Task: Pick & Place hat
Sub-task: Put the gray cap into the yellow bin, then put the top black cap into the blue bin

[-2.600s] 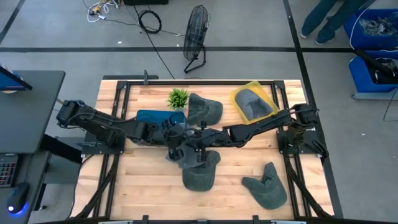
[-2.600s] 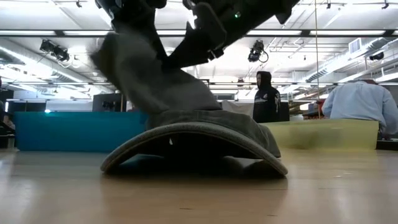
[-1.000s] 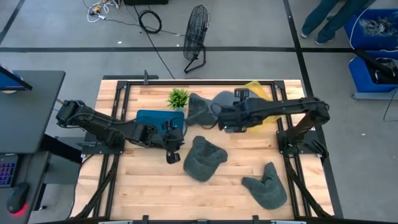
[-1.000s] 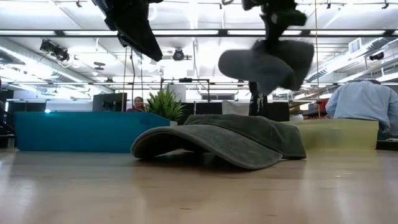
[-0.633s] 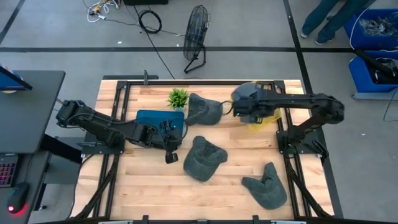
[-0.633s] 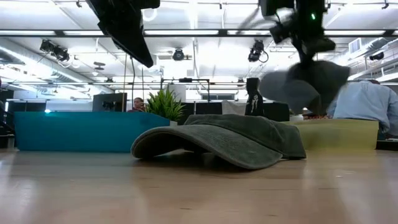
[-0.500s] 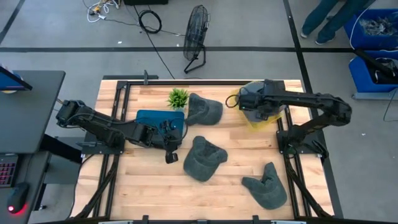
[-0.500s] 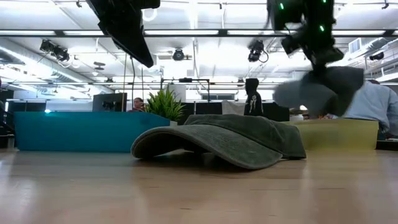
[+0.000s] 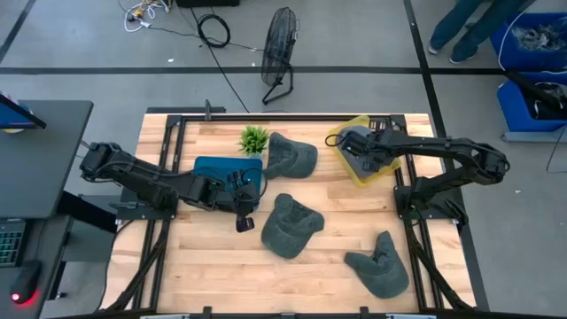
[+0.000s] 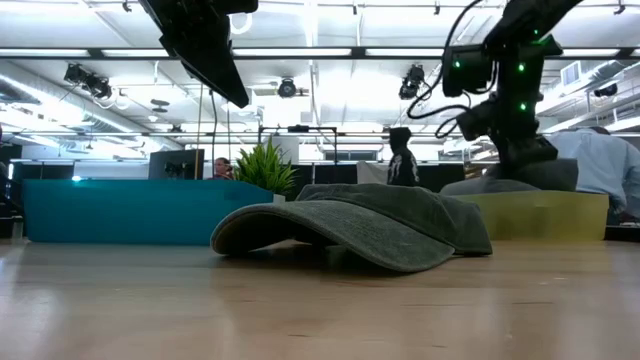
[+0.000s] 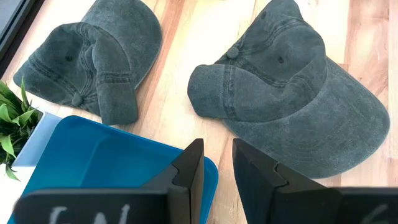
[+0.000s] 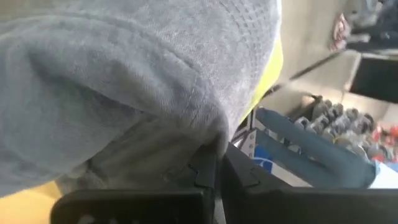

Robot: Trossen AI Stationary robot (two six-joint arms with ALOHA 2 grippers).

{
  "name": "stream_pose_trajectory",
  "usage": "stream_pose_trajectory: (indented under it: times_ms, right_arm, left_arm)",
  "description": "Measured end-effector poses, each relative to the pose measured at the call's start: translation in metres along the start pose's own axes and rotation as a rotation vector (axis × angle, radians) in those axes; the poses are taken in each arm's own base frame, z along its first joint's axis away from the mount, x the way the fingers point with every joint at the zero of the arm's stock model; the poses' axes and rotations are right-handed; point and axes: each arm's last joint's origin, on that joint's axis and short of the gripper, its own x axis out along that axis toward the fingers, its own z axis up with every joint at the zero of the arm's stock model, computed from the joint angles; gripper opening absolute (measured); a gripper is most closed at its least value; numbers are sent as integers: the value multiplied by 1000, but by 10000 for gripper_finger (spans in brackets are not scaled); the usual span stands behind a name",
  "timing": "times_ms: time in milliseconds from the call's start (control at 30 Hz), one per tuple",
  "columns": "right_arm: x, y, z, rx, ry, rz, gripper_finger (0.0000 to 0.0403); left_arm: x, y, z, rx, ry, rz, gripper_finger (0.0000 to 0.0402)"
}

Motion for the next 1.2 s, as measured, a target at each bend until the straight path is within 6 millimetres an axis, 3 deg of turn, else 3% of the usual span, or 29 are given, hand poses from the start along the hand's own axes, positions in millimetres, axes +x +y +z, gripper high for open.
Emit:
stream_pose_trajectory:
  times_ms: [333,833,1000,1200]
  right_arm:
    - [4,2,-4,124,37,-23,17]
    - [2,1,3,221,-49,117,115]
    - [-17,-11,5,247,-37,124,124]
    - [-59,-30,19,312,-182,269,112]
  left_arm:
    - [0,0,0,0,0,0,87]
    - [0,0,0,-1,0,0,87]
    - [0,0,0,-1,-1,2,87]
    - [-4,2,1,-3,-19,23,87]
